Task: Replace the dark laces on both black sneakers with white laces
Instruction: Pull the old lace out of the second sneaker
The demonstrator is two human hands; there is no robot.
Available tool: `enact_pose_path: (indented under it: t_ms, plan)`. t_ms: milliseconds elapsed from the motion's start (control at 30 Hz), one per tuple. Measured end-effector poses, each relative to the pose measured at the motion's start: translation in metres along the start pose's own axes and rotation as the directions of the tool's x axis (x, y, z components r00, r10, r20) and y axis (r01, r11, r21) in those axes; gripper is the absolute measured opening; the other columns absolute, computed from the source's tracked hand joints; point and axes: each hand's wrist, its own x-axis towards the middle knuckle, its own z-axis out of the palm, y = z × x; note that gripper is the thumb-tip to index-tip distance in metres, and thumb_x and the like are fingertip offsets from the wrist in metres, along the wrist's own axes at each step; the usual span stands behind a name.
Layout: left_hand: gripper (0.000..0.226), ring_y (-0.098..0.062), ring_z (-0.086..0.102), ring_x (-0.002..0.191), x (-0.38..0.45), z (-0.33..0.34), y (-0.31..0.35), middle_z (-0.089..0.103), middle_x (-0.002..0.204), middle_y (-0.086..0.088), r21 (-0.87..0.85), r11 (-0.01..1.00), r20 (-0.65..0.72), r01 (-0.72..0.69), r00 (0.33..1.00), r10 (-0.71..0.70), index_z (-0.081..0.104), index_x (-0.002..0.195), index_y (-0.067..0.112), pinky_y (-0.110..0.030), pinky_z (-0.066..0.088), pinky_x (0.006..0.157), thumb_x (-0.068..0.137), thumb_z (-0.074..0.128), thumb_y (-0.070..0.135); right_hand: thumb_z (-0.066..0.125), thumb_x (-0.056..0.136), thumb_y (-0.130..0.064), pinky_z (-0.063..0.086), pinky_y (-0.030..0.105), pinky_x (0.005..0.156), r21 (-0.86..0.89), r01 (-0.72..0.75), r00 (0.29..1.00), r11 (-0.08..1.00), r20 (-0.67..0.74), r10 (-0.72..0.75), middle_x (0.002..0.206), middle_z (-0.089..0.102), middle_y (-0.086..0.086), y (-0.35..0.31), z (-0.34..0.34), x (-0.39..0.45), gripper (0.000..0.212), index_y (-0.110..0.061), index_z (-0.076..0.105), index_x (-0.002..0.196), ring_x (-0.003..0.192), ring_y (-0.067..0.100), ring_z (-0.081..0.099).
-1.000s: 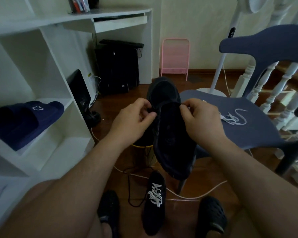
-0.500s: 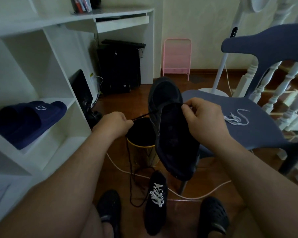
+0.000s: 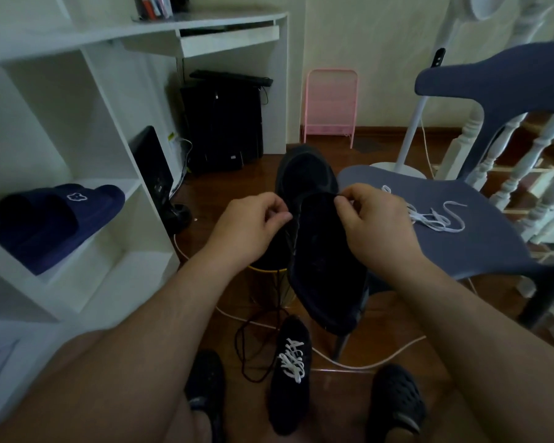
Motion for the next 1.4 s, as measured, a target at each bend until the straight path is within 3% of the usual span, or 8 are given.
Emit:
enact_pose_path:
  t_ms: [100,300,500,700,867,1167,1300,1400]
  plan:
    - [0.008,-0.011,0.059,0.076,-0.002,0.004,0.002,0.062,0.085,0.011,0.129,0.992,0.064,-0.007,0.998,-0.002,0.059,0.099,0.036,-0.035,0.045,0.061,0.105,0.057,0.041,0.055,0.104,-0.03,0.047,0.035,0.067,0.0,0.007,1.0,1.0,0.013,-0.007,0.079,0.066,-0.005,0.0,0.001,-0.001,0.021,-0.018,0.071,0.098,0.072,0.013,0.06]
    - [0.022,-0.029,0.059,0.09,0.01,-0.019,-0.028,0.06,0.099,-0.005,0.429,0.819,0.04,0.382,0.897,-0.44,0.054,0.097,0.025,-0.04,0.047,0.076,0.101,0.05,0.046,0.05,0.104,-0.03,0.051,0.046,0.068,-0.117,-0.03,0.999,0.993,-0.015,0.029,0.079,0.064,0.005,0.002,0.008,0.0,0.026,-0.013,0.066,0.093,0.076,0.03,0.06]
    - [0.007,-0.021,0.062,0.073,0.008,-0.034,-0.03,0.072,0.094,0.001,-0.156,0.935,-0.183,0.319,0.921,-0.345,0.055,0.103,0.023,-0.034,0.047,0.064,0.105,0.05,0.029,0.053,0.104,-0.033,0.053,0.042,0.073,-0.06,-0.095,0.989,0.994,0.112,0.101,0.09,0.07,0.003,0.008,0.009,-0.001,0.021,-0.019,0.068,0.099,0.084,0.027,0.063]
    - [0.013,-0.013,0.069,0.07,0.003,-0.038,-0.003,0.073,0.089,0.001,-0.415,0.893,-0.282,0.176,0.908,-0.31,0.054,0.12,0.029,-0.036,0.056,0.068,0.111,0.045,0.031,0.05,0.104,-0.034,0.053,0.043,0.078,-0.188,-0.046,0.939,0.981,0.328,0.107,0.105,0.071,0.01,0.014,0.073,-0.037,0.021,-0.019,0.064,0.103,0.099,0.037,0.066]
    - [0.011,-0.019,0.071,0.093,0.011,-0.028,0.003,0.072,0.095,0.001,-0.401,0.901,-0.237,0.163,0.932,-0.274,0.061,0.097,0.035,-0.05,0.06,0.093,0.101,0.052,0.039,0.045,0.107,-0.032,0.051,0.04,0.077,-0.185,-0.199,0.807,0.963,0.526,0.268,0.106,0.067,0.009,0.033,0.147,-0.107,0.018,-0.02,0.057,0.104,0.098,0.034,0.066]
    - [0.02,-0.032,0.067,0.097,0.01,-0.019,0.005,0.069,0.102,-0.016,-0.321,0.938,-0.16,0.132,0.969,-0.191,0.066,0.1,0.018,-0.056,0.056,0.091,0.096,0.058,0.036,0.051,0.107,-0.027,0.049,0.034,0.081,-0.113,-0.286,0.469,0.952,0.85,0.242,0.116,0.069,0.004,0.07,0.231,-0.217,0.019,-0.024,0.068,0.115,0.104,0.025,0.065]
    - [0.017,-0.027,0.067,0.095,0.011,-0.008,0.009,0.071,0.1,-0.011,-0.297,0.948,-0.131,0.117,0.978,-0.162,0.067,0.102,0.018,-0.052,0.057,0.091,0.099,0.058,0.032,0.055,0.102,-0.014,0.049,0.03,0.09,-0.203,-0.261,0.295,0.944,0.914,0.279,0.123,0.07,-0.001,0.075,0.255,-0.241,0.026,-0.027,0.071,0.118,0.111,0.02,0.065]
    - [0.01,-0.025,0.068,0.091,0.014,-0.003,0.009,0.071,0.097,-0.01,-0.294,0.953,-0.115,0.077,0.987,-0.115,0.065,0.096,0.024,-0.051,0.058,0.087,0.102,0.057,0.029,0.053,0.1,-0.013,0.051,0.03,0.094,-0.25,-0.279,0.237,0.927,0.918,0.318,0.126,0.069,-0.002,0.081,0.269,-0.266,0.032,-0.034,0.071,0.117,0.112,0.02,0.066]
